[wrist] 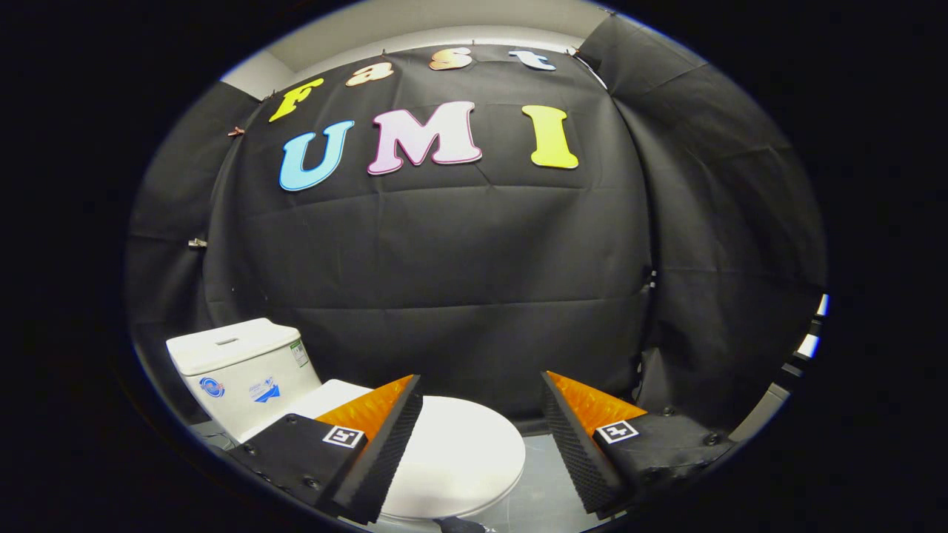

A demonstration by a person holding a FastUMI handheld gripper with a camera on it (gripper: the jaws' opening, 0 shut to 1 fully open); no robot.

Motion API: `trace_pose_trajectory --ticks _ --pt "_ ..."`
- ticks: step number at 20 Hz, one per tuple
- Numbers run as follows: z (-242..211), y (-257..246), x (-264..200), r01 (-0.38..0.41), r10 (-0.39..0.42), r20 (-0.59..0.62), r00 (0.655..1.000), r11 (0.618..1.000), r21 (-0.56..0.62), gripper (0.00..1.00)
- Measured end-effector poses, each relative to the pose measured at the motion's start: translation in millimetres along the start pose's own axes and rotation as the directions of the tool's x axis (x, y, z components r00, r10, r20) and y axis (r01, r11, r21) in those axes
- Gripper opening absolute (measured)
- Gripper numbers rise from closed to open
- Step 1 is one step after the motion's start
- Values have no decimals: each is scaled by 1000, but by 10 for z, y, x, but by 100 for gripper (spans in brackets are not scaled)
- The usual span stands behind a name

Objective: Open the toilet lid.

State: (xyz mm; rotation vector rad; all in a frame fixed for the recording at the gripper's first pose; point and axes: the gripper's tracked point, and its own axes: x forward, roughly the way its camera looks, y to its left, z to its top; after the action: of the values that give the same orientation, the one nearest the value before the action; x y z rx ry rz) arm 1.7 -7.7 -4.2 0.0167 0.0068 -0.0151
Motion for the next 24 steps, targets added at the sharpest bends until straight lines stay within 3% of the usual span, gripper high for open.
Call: trace_pose_trajectory --ticks 24 --pt "-79 -13 21 0 0 -28 1000 1000 10 98"
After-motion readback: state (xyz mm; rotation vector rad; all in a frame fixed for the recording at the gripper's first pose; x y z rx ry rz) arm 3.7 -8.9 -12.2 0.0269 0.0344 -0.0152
